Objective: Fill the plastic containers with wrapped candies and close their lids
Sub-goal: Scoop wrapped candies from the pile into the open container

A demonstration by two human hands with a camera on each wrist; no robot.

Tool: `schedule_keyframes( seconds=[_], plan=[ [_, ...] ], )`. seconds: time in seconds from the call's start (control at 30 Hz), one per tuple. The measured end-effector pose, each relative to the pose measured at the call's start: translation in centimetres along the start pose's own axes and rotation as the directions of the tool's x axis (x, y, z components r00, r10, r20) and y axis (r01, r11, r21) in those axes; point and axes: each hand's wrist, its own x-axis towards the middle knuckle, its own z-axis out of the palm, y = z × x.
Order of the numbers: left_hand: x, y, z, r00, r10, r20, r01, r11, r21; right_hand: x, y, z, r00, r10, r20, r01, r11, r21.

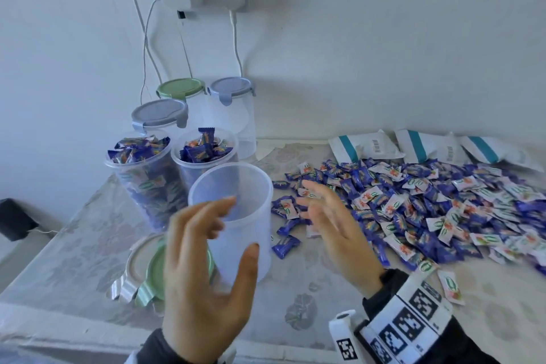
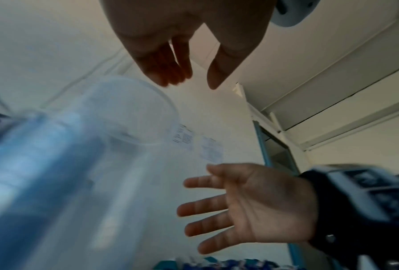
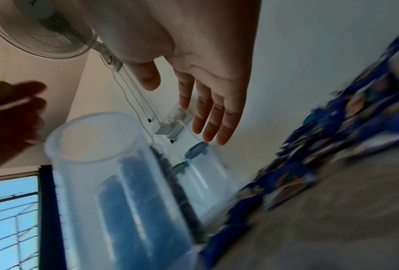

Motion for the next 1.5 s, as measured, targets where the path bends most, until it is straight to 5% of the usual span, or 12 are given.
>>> schedule_keyframes(
  seconds=[0.13, 0.27, 0.37, 0.5, 0.67, 0.9, 1.1, 1.3, 1.5],
  plan=[
    [-0.5, 2.1, 4.5, 0.967, -0.009, 0.253, 0.066, 0.974, -0.217, -0.1, 1.1, -5.8, 0.994, 0.067, -0.092, -0.084, 0.977, -0.195],
    [0.1, 1.8, 10.9, 0.880, -0.222, 0.420, 0.304, 0.943, -0.137, 1.3, 2.9, -12.9, 0.982, 0.112, -0.155, -0.180, 0.817, -0.548],
    [2.3, 0.5, 15.4, 0.726, -0.460, 0.512, 0.447, 0.880, 0.157, 3.7, 5.2, -18.2, 0.965, 0.181, -0.191, -0.261, 0.572, -0.777],
    [4.9, -1.8, 20.2, 0.493, -0.713, 0.498, 0.408, 0.695, 0.592, 6.8, 7.2, -23.3, 0.865, 0.404, -0.298, -0.423, 0.266, -0.866],
    [6.1, -4.1, 23.7, 0.258, -0.839, 0.479, 0.420, 0.544, 0.726, 8.4, 7.6, -25.3, 0.815, 0.548, -0.189, -0.407, 0.308, -0.860],
    [5.9, -2.8, 25.6, 0.074, -0.732, 0.678, 0.167, 0.679, 0.715, 7.8, 6.5, -23.5, 0.811, 0.583, 0.045, -0.177, 0.318, -0.931],
    [3.6, 0.3, 26.0, 0.049, -0.690, 0.722, -0.057, 0.719, 0.692, 5.7, 6.4, -23.3, 0.800, 0.566, 0.199, -0.002, 0.334, -0.943],
    [2.7, 1.4, 26.3, 0.234, -0.686, 0.689, -0.069, 0.695, 0.716, 5.5, 6.4, -23.2, 0.824, 0.491, 0.283, 0.097, 0.369, -0.924],
    [4.7, 1.2, 25.8, 0.258, -0.659, 0.707, 0.091, 0.745, 0.661, 6.4, 6.3, -23.4, 0.892, 0.352, 0.284, 0.122, 0.416, -0.901]
  ],
)
